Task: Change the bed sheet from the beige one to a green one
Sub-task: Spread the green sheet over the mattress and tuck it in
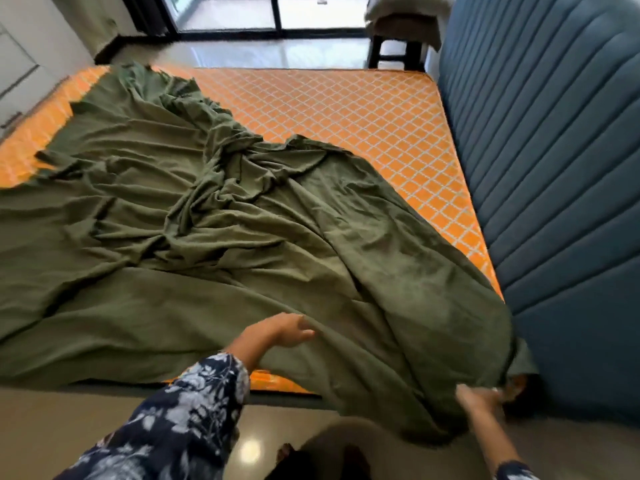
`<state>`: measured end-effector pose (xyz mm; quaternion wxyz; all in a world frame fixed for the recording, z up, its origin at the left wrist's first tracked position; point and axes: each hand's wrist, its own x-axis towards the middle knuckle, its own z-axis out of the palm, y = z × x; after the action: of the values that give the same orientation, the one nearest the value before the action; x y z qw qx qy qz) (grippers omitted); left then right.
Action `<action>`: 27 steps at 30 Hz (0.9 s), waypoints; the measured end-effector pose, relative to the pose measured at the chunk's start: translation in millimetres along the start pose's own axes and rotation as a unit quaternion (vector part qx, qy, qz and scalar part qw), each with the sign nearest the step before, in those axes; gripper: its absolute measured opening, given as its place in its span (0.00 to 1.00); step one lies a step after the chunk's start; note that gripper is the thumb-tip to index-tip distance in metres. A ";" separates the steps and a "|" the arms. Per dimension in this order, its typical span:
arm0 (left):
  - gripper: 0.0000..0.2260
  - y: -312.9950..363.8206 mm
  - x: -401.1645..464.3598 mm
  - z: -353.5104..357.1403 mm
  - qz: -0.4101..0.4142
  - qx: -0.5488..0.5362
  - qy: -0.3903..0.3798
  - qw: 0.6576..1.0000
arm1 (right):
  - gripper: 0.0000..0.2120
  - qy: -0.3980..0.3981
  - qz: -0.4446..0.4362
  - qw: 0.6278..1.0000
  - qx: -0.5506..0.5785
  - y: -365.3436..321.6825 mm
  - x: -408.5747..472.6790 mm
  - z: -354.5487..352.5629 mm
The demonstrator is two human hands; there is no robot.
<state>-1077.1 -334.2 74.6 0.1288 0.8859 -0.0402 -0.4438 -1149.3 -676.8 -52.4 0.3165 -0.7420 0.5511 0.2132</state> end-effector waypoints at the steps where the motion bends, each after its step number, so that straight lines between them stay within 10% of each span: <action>1: 0.21 -15.7 -9.6 -3.5 -0.028 -0.008 0.016 0.999 | 0.32 0.001 -0.048 0.999 -0.003 -20.8 -18.5 -3.3; 7: 0.21 -127.2 -77.3 -29.2 -0.141 -0.059 0.104 0.983 | 0.21 -0.047 -0.346 0.926 -0.142 -177.7 -154.9 58.5; 12: 0.21 -248.9 -136.5 -48.7 -0.188 -0.098 0.209 0.955 | 0.20 -0.106 -0.534 0.790 -0.281 -247.8 -319.1 159.2; 27: 0.22 -575.9 -300.2 -29.5 -0.278 -0.233 0.307 0.880 | 0.16 -0.205 -0.762 0.518 -0.330 -262.3 -679.2 434.5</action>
<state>-1259.4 282.2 172.4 0.2087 0.8970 0.3539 -0.1633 -1090.0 143.6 153.1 0.1944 -0.8650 -0.4155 0.2036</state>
